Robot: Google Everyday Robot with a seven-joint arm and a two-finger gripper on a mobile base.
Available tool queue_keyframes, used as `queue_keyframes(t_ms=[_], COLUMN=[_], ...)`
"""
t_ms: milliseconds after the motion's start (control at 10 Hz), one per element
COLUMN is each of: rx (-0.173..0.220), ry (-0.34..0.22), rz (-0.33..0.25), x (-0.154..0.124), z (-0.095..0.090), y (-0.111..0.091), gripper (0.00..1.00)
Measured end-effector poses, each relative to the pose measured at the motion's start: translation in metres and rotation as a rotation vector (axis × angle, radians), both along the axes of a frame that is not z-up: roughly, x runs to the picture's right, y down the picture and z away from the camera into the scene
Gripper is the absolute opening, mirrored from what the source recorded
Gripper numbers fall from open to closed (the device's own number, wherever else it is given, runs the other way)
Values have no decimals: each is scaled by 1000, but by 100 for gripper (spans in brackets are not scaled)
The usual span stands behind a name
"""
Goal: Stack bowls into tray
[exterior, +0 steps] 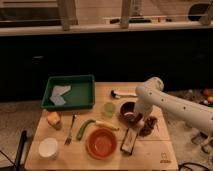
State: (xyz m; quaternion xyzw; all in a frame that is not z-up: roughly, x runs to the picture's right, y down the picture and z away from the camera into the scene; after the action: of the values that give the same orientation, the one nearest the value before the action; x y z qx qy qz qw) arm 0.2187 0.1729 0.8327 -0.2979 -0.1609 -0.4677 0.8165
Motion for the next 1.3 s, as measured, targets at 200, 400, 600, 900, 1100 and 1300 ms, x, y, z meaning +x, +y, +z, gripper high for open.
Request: queue_keyframes(t_ms=[200, 400, 600, 900, 1100, 1300], rx=[-25, -37, -44, -45, -31, 6], ry=[6, 6, 6, 5, -1, -5], rz=[21, 32, 40, 40, 54, 90], x=[2, 1, 1, 2, 3, 18], z=[7, 13, 16, 16, 16, 6], y=[4, 5, 6, 6, 4, -3], gripper=[5, 0, 0, 0, 0, 0])
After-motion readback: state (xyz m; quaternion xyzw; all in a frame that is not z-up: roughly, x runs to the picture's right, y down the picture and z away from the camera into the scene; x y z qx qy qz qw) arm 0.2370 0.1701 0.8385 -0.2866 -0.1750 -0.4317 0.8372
